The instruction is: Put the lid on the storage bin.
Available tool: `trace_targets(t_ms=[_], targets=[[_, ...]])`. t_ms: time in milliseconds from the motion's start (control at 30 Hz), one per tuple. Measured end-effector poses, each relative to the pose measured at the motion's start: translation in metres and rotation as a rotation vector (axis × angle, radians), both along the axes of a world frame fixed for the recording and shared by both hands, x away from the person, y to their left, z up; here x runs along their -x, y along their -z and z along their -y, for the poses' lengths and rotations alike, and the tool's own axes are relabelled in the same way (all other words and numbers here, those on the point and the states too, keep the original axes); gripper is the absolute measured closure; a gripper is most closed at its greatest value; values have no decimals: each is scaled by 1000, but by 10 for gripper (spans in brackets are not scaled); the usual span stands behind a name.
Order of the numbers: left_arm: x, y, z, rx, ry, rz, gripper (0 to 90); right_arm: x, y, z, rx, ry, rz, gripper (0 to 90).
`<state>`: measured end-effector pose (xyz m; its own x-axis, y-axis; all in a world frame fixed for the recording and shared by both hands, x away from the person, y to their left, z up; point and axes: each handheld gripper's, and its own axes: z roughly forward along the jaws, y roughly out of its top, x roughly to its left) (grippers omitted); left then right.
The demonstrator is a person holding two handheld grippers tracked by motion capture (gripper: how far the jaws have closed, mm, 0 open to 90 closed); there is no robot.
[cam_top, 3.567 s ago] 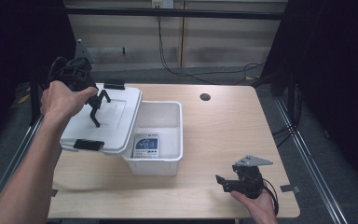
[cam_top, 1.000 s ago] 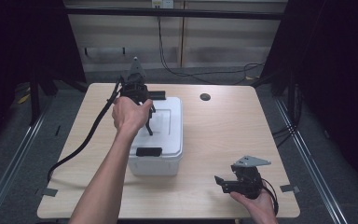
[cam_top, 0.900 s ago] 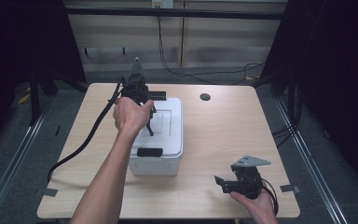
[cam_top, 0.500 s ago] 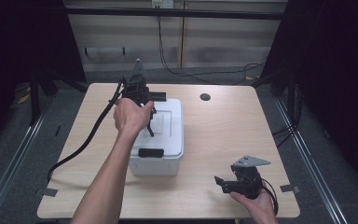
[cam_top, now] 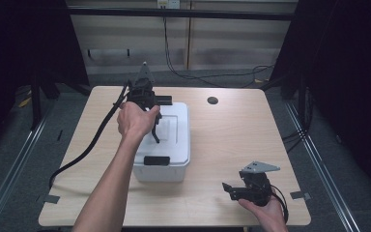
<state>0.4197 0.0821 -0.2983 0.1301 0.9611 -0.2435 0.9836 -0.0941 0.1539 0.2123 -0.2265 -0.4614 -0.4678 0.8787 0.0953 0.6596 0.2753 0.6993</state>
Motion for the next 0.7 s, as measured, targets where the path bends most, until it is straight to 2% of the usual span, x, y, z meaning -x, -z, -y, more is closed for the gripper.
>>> trace_targets(t_ms=[200,300,400,467,600,700], targets=[[-2,2,0,10,23,13,790,0,0,0,1,-2,0,229],[-2,1,0,13,28,16,736,0,0,0,1,-1,0,229],[-2,0,-2,23,54,12,675,0,0,0,1,-2,-1,228],[-3,0,-3,23,59,12,663,0,0,0,2,-3,0,229],[-4,-3,-6,34,69,30,561,0,1,0,1,-1,1,229],[-5,-7,-10,45,108,28,462,-1,1,0,0,1,-2,228]])
